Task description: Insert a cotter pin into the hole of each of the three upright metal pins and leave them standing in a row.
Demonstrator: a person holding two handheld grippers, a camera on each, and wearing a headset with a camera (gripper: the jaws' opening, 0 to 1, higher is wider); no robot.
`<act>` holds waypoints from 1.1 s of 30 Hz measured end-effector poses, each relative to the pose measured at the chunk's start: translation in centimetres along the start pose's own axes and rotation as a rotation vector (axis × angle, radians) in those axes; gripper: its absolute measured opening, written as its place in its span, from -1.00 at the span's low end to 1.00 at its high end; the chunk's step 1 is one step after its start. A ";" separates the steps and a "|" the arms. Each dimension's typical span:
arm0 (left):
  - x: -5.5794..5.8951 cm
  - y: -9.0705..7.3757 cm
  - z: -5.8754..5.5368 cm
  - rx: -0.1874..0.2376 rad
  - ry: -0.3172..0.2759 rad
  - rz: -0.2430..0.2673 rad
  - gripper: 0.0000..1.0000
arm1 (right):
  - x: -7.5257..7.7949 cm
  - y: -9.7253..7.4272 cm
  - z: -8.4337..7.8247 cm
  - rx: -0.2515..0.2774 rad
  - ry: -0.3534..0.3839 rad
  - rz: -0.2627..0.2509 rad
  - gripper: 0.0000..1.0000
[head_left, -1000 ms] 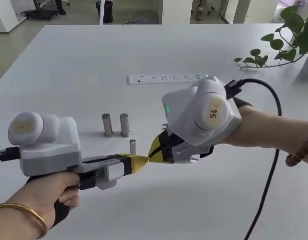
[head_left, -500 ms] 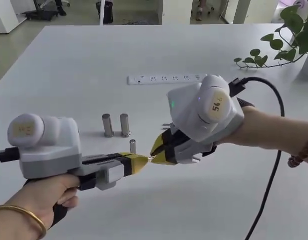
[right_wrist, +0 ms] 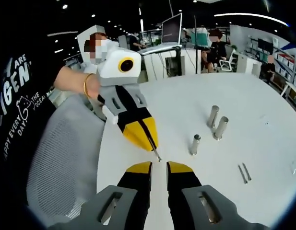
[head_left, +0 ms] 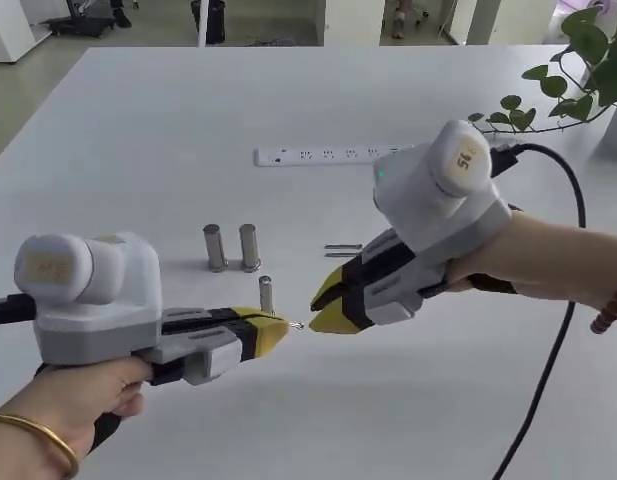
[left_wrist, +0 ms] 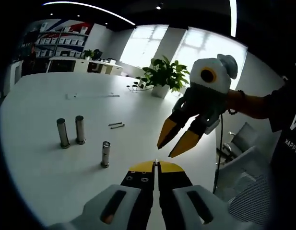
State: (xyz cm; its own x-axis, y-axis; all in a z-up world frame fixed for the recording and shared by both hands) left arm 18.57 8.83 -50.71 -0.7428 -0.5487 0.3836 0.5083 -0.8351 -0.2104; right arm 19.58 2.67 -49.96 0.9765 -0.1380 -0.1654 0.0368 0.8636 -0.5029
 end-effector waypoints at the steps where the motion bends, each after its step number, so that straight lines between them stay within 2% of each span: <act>1: 0.1 -0.1 0.0 -0.001 -0.001 -0.005 -1.00 | -0.1 -0.1 0.0 0.019 0.027 0.011 -0.86; 3: 0.3 -0.2 0.0 -0.006 0.022 -0.023 -1.00 | -0.2 -0.3 -0.1 0.044 0.077 0.017 -0.86; 7: 0.9 -0.4 0.1 -0.009 0.058 -0.072 -1.00 | -0.5 -0.5 -0.2 0.072 0.124 0.034 -0.86; 12: 1.7 -0.4 0.0 -0.019 0.096 -0.123 -1.00 | -1.5 -0.7 -0.2 0.110 0.164 0.093 -0.86; 17: 2.3 -0.3 0.0 -0.023 0.120 -0.159 -1.00 | -2.1 -0.8 -0.4 0.109 0.160 0.126 -0.88; 19: 2.5 -0.2 0.0 -0.019 0.123 -0.179 -1.00 | -2.6 -0.9 -0.6 0.108 0.165 0.159 -0.88; 20: 2.8 -0.2 0.1 -0.016 0.125 -0.193 -1.00 | -3.0 -0.9 -0.4 0.125 0.172 0.184 -0.87; 33: 4.0 -0.4 0.0 -0.012 0.135 -0.265 -1.00 | -3.8 -1.1 -1.2 0.129 0.189 0.241 -0.92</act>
Point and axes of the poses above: the centre of the closed fingertips' face, and the gripper's own axes: y roughly forward along the fingers, x roughly to its right, z roughly out of its top, the point moved 3 cm from there along -y, roughly backward along the fingers, and after that the axes turned 11 degrees about x, right-handed, at the moved point
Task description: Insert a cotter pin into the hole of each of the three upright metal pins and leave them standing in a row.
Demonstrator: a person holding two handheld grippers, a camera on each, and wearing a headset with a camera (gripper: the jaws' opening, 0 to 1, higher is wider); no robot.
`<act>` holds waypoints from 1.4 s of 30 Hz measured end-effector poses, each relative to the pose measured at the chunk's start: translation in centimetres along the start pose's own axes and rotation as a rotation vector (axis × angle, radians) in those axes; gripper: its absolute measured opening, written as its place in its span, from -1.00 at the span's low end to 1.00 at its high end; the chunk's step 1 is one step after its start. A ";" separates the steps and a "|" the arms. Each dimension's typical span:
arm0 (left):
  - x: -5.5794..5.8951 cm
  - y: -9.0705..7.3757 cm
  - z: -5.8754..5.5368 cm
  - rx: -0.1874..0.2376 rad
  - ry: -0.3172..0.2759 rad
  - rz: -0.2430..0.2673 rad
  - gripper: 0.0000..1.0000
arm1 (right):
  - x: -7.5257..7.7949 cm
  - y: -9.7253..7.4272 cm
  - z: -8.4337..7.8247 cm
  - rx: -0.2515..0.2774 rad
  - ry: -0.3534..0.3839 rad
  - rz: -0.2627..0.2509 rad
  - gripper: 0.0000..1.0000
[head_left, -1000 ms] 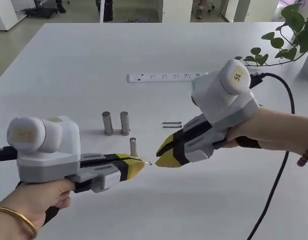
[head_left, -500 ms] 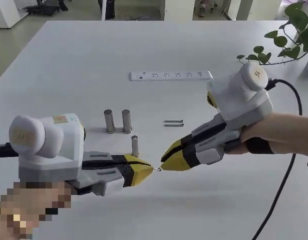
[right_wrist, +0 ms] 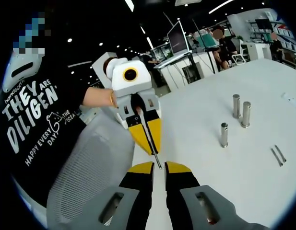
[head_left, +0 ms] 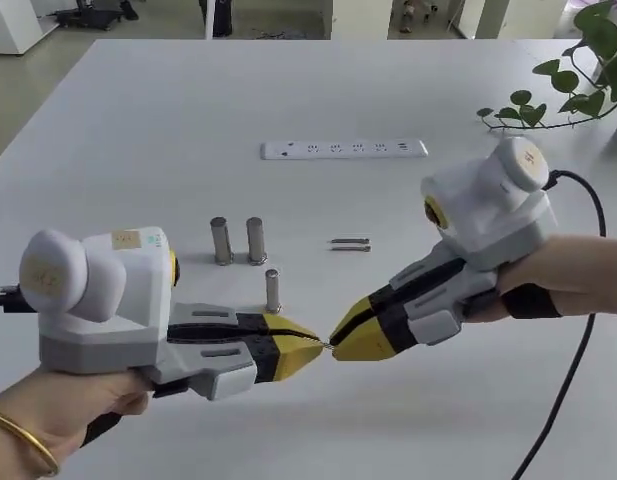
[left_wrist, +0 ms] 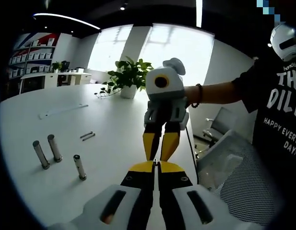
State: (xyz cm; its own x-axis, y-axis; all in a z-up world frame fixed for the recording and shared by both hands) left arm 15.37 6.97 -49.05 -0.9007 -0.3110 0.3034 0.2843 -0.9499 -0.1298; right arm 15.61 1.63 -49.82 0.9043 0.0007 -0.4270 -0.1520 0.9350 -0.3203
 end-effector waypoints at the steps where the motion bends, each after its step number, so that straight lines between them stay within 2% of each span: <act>1: 0.1 0.0 0.1 0.003 0.001 -0.003 -1.00 | -0.1 0.0 0.0 0.000 0.002 0.005 -0.92; 8: 0.5 0.3 0.2 0.014 -0.010 -0.026 -1.00 | -0.5 0.2 0.0 0.010 0.010 0.027 -0.98; 18: 0.3 0.3 -0.1 0.010 -0.022 -0.022 -1.00 | -0.5 0.1 0.0 0.002 -0.007 0.027 -1.00; 22: 0.4 0.4 -0.2 0.004 -0.022 -0.022 -1.00 | -0.6 0.2 0.0 -0.020 -0.035 0.026 -1.00; 33: -0.3 0.6 -0.8 -0.016 0.040 0.020 -0.95 | -0.3 0.3 -0.1 -0.096 -0.134 -0.007 -1.00; 42: -1.0 0.6 -1.0 -0.018 0.034 0.074 -0.93 | 1.0 0.2 -0.1 -0.167 -0.173 -0.045 -1.00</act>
Point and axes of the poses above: the centre of the closed fingertips' face, and the gripper's own axes: y roughly forward along the fingers, x roughly to its right, z roughly out of its top, the point moved 3 cm from there along -y, roughly backward along the fingers, and after that the axes turned 11 degrees about x, right-handed, at the moved point
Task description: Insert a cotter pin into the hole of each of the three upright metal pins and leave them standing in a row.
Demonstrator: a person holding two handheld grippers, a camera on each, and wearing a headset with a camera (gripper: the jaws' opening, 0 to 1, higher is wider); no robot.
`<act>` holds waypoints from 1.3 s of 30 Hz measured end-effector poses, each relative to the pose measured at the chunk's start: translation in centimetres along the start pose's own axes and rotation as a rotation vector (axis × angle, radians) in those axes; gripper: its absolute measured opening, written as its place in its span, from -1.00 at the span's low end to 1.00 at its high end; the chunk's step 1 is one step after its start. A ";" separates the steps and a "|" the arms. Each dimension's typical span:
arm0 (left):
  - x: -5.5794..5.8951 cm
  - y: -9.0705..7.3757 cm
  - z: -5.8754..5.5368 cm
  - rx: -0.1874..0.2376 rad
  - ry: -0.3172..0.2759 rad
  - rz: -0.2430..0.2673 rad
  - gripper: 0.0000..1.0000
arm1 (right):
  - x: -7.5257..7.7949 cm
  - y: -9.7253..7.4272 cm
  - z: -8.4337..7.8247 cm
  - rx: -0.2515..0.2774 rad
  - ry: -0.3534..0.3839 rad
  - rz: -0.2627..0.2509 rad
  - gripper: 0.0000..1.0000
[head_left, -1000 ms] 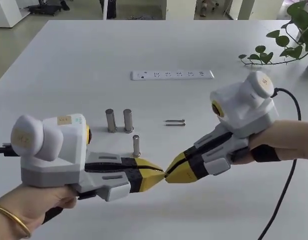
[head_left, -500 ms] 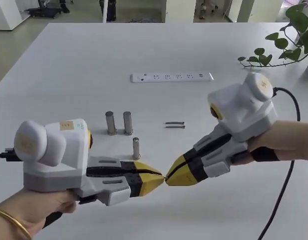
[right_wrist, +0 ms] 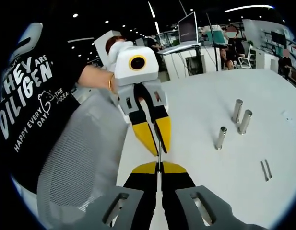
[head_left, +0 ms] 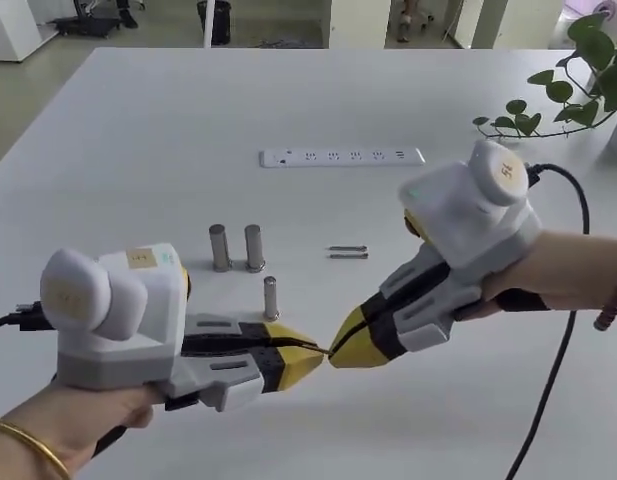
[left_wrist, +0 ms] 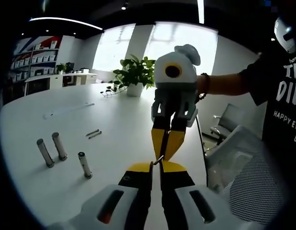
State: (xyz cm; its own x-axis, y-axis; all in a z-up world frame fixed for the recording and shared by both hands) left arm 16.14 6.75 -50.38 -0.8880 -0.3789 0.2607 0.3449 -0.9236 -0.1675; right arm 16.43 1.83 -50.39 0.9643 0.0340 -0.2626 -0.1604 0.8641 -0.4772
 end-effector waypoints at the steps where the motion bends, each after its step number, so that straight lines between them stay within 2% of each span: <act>1: -0.2 -0.1 0.0 0.000 0.003 0.009 -0.91 | 0.2 0.0 0.0 -0.013 -0.006 -0.009 -1.00; 5: -0.9 -0.3 -0.2 -0.009 0.014 0.048 -0.80 | 0.9 0.1 0.1 -0.038 -0.023 -0.028 -1.00; 7: -1.6 -0.6 -0.5 -0.020 0.023 0.096 -0.73 | 1.3 0.2 0.3 -0.044 -0.018 -0.037 -1.00; 9: -2.8 -1.0 -0.9 -0.047 0.038 0.168 -0.64 | 1.9 0.3 0.2 -0.074 -0.033 -0.053 -1.00; 13: -3.9 -1.5 -0.9 -0.034 0.040 0.215 -0.59 | 2.8 0.6 0.1 -0.114 -0.051 -0.079 -1.00; 15: -4.4 -1.7 -0.8 -0.031 0.052 0.242 -0.57 | 3.2 0.7 0.2 -0.112 -0.044 -0.084 -1.00; 23: -6.4 -2.6 -1.2 -0.044 0.102 0.357 -0.51 | 5.1 0.8 -0.1 -0.178 -0.020 -0.141 -1.00; 31: -7.8 -2.0 -1.2 -0.049 0.102 0.419 -0.50 | 7.5 1.1 -0.4 -0.232 0.002 -0.193 -1.00; 39: -9.4 -1.1 -1.7 -0.079 0.128 0.464 -0.52 | 8.5 1.3 -0.5 -0.300 0.014 -0.234 -1.00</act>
Point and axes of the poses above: the centre of the closed fingertips' face, and the gripper's own axes: y roughly forward along the fingers, x roughly to its right, z roughly out of its top, the point moved 3 cm from there along -y, roughly backward along the fingers, and after that the axes turned 11 degrees about x, right-handed, at the moved point
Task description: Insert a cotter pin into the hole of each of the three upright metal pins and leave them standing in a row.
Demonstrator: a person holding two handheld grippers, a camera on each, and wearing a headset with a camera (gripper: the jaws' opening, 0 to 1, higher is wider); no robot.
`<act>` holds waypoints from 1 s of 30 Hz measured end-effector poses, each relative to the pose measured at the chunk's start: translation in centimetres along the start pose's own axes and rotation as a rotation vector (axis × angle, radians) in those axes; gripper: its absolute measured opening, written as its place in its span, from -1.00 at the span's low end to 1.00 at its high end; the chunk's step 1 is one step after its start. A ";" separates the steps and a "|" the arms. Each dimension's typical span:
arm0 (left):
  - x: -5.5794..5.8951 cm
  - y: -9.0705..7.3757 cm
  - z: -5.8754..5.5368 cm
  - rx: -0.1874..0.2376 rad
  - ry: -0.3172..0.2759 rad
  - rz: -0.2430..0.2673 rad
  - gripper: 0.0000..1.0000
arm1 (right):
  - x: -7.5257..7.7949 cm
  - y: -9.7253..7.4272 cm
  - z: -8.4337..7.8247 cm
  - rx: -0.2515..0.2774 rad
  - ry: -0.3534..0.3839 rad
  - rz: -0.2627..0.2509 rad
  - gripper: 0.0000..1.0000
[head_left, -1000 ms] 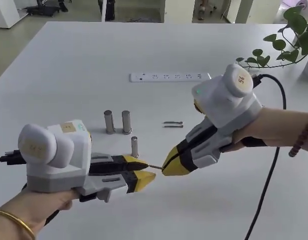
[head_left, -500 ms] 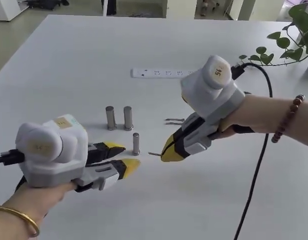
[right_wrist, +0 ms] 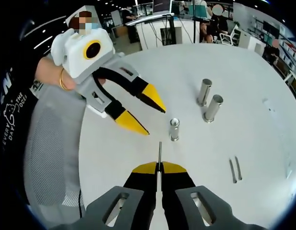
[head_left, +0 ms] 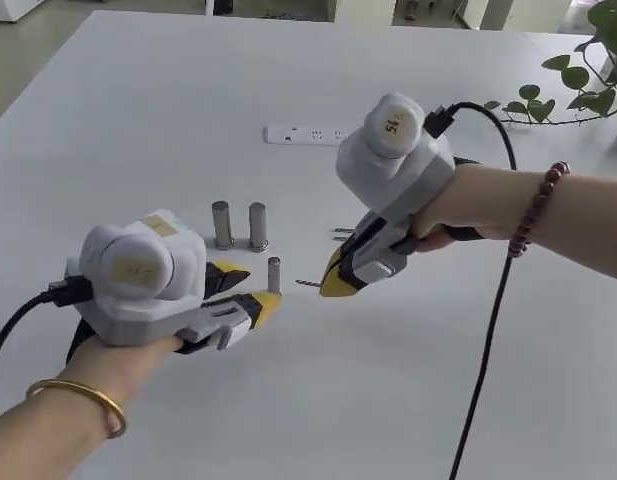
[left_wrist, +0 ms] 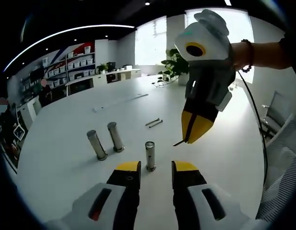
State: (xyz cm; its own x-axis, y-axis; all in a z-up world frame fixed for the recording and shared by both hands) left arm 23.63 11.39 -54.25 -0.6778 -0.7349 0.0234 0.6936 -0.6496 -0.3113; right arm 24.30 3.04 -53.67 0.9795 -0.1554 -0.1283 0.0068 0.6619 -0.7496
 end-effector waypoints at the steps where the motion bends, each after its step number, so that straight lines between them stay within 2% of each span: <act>1: -0.1 0.2 -0.1 -0.001 -0.002 0.001 -0.53 | 0.3 0.0 0.0 -0.006 -0.001 -0.002 -1.00; 9: -0.8 1.5 -0.8 -0.024 0.027 0.023 -0.59 | 0.8 0.1 0.3 -0.050 -0.007 -0.023 -1.00; 17: -0.8 2.7 -1.1 -0.020 0.038 0.044 -0.65 | 1.0 0.4 0.9 -0.072 -0.019 -0.030 -1.00; 30: -1.0 3.6 -1.4 -0.013 0.014 0.056 -0.79 | 1.4 0.9 1.8 -0.084 -0.040 -0.024 -1.00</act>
State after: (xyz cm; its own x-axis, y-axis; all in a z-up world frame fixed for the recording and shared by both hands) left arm 26.41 10.06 -56.69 -0.6410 -0.7675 -0.0074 0.7275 -0.6045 -0.3245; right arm 26.00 4.72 -53.36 0.9865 -0.1404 -0.0848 0.0155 0.5943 -0.8041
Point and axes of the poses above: the centre of the closed fingertips' face, and the gripper's own axes: y roughly forward along the fingers, x roughly to its right, z roughly out of its top, the point moved 3 cm from there along -y, roughly backward along the fingers, and after that the axes turned 11 degrees about x, right-handed, at the moved point
